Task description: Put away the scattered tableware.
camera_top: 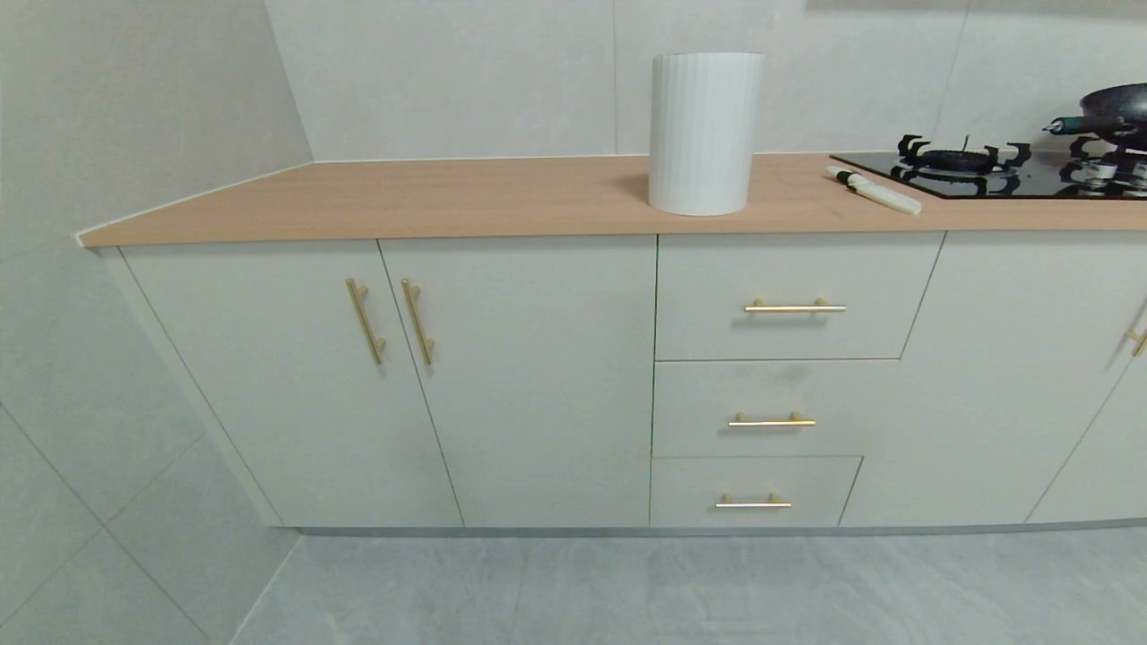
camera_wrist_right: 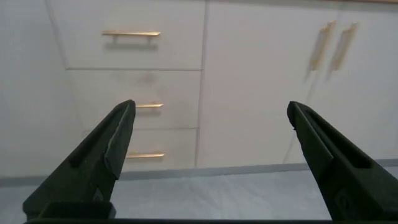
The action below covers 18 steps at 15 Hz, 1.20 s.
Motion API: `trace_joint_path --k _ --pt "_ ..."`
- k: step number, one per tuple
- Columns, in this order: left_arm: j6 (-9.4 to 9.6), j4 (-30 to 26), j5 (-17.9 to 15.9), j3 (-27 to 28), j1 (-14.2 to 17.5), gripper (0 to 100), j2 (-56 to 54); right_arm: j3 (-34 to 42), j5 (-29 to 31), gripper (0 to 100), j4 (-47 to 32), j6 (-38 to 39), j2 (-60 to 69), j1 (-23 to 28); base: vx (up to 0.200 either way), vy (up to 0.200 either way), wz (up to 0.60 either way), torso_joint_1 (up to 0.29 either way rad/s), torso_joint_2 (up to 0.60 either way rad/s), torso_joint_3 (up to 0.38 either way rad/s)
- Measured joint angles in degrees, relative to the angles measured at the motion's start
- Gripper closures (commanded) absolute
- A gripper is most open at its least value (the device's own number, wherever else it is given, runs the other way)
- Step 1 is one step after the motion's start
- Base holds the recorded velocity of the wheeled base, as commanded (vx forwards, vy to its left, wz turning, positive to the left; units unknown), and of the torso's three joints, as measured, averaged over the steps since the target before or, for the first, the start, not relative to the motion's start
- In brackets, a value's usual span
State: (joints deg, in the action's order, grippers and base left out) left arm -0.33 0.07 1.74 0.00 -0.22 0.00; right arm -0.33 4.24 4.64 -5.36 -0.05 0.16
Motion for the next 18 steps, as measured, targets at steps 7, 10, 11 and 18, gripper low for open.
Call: trace_joint_path --k 7,10,11,18 --pt "-0.07 0.0 0.0 0.0 0.0 0 0.0 0.33 -3.49 0 -3.54 1.49 0.1 0.0 0.0 0.0 0.0 0.0 0.0 0.0" --pt "-0.1 0.0 0.0 0.0 0.0 0 0.0 0.33 -3.62 0 -3.58 1.45 0.1 -0.02 0.0 0.0 0.0 0.0 0.0 0.0" --pt "-0.05 0.0 0.0 0.0 0.0 0 0.0 0.33 -3.64 0 -3.56 1.45 0.1 -0.05 0.0 0.0 0.0 0.0 0.0 0.0" --pt "0.09 0.0 0.0 0.0 0.0 0 0.0 0.33 -3.78 0 -3.58 1.45 0.05 -0.05 0.171 0.0 0.0 0.004 0.0 0.002"
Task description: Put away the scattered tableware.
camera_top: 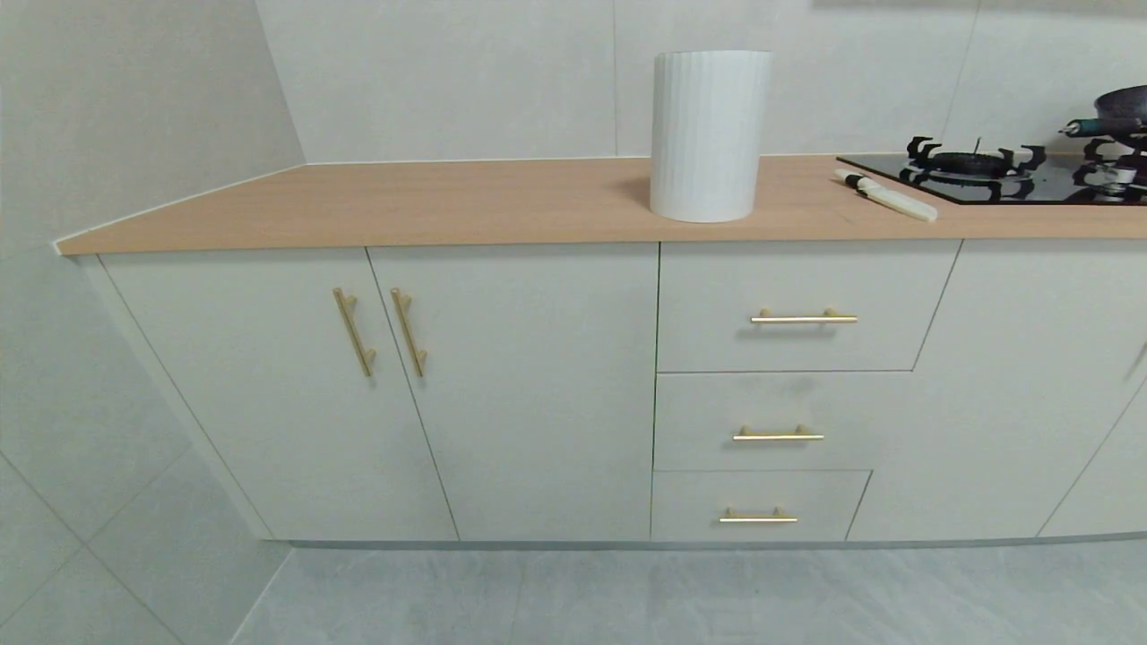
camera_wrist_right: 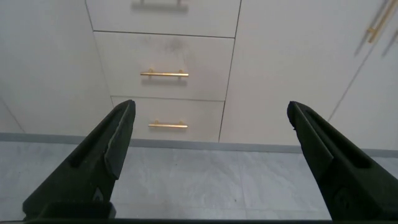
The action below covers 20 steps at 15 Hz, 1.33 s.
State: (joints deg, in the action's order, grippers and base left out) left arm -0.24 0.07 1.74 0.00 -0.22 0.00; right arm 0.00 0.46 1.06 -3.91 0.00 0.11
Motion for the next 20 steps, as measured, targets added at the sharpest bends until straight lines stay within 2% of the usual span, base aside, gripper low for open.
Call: trace_joint_path --k 15,20 --pt "-0.07 0.02 0.0 0.0 0.0 0 0.0 0.0 -0.02 0 0.0 0.0 -0.02 0.02 0.2 0.0 0.0 0.004 0.0 0.002" --pt "-0.09 0.04 0.0 0.02 0.0 0 0.0 0.0 -0.02 0 -0.02 -0.02 -0.07 0.02 0.0 0.0 0.0 0.0 0.0 0.0"
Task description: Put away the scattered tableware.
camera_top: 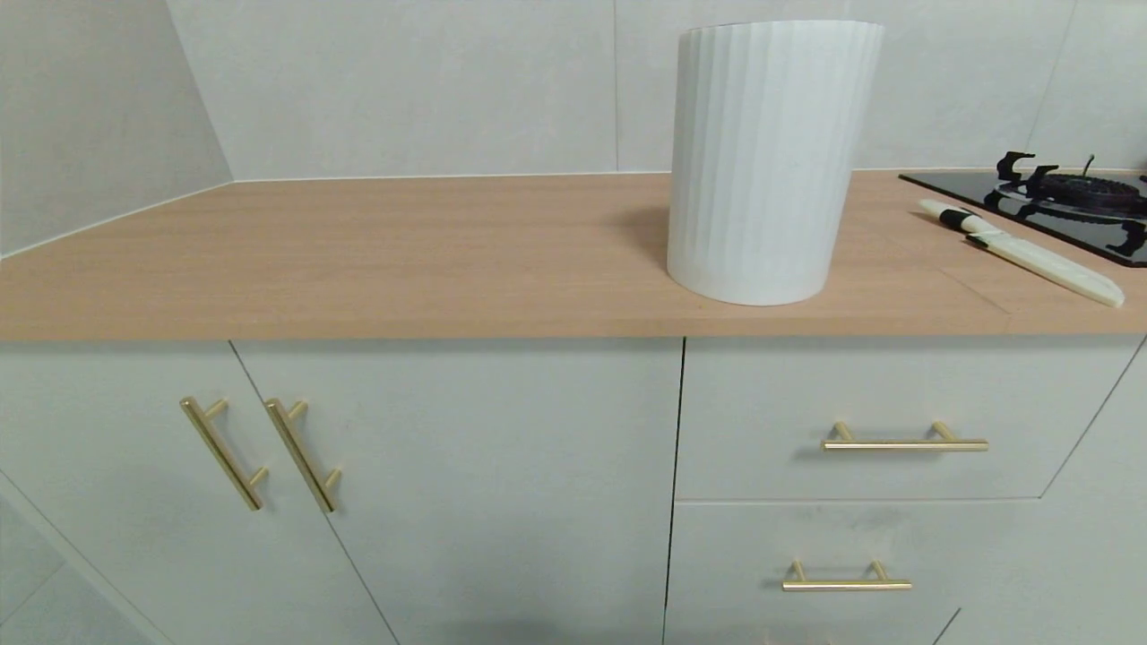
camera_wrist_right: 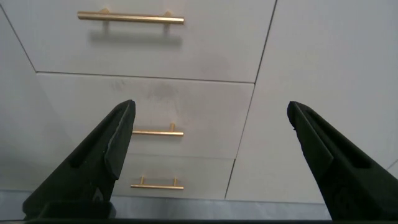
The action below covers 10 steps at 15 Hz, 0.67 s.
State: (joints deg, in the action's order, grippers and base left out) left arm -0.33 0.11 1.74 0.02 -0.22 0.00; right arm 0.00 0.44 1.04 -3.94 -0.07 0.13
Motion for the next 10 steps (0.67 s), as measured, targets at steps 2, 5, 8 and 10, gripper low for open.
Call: trace_joint_path --k 2,5,8,10 --pt "0.01 -0.04 0.0 -0.02 0.0 0 0.0 0.0 0.0 0 -0.02 0.0 0.0 0.0 0.0 0.0 0.0 0.0 0.0 0.0" --pt "0.17 -0.01 0.0 -0.02 0.0 0 0.0 0.0 0.0 0 0.0 0.0 -0.02 0.0 0.0 -0.067 0.0 0.001 0.0 0.001" --pt "0.23 0.02 0.0 -0.02 -0.05 0 -0.02 0.0 -0.01 0 0.02 0.0 -0.02 -0.02 0.0 -0.2 0.0 0.002 0.01 -0.001" --pt "0.23 0.0 0.02 -0.02 -0.02 0 0.0 0.0 0.0 0 0.07 0.0 -0.02 0.0 0.0 -0.2 0.0 0.005 0.0 0.005"
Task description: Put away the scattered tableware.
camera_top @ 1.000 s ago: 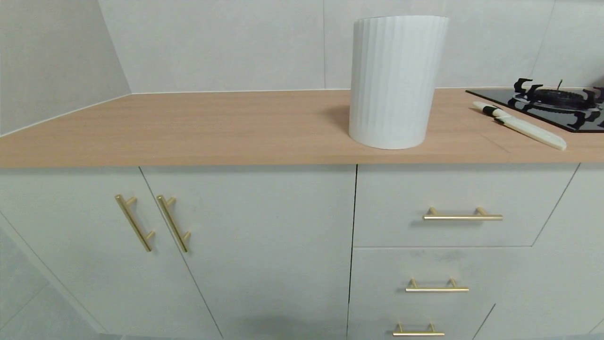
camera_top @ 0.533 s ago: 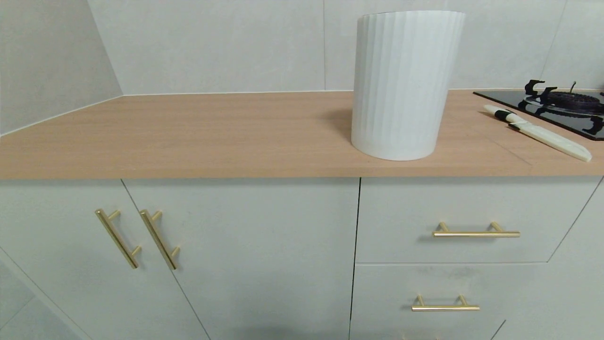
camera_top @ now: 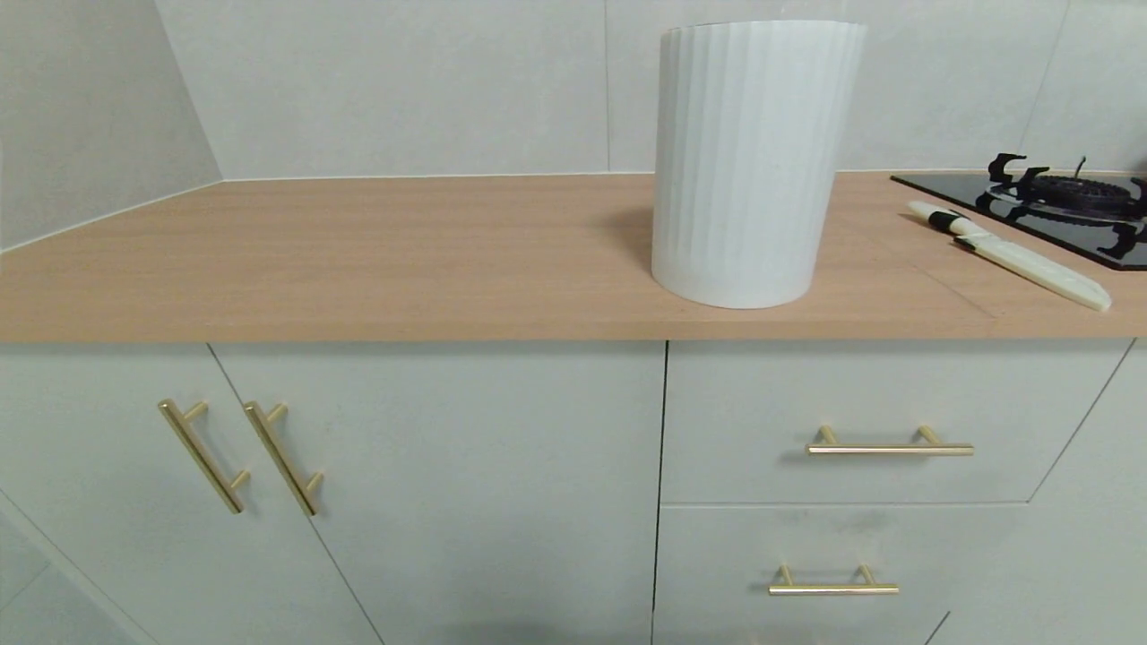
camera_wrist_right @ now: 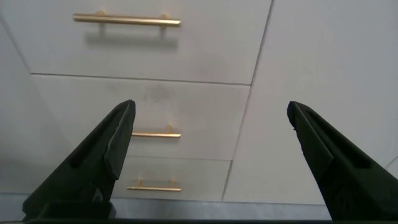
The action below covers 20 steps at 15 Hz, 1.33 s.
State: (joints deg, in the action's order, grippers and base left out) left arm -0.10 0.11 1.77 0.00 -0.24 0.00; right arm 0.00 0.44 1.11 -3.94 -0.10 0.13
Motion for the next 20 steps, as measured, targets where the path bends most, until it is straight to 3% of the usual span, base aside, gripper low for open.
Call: trace_joint_path --k 2,20 --pt "0.0 0.0 0.0 0.02 0.02 0 -0.02 0.0 0.0 0 0.0 0.04 0.0 -0.02 0.0 -0.2 0.0 -0.002 0.0 0.002" --pt "-0.22 -0.04 -0.05 0.0 0.02 0 -0.02 0.0 0.02 0 -0.02 0.0 0.0 -0.02 0.0 0.0 0.0 0.006 -0.03 -0.021"
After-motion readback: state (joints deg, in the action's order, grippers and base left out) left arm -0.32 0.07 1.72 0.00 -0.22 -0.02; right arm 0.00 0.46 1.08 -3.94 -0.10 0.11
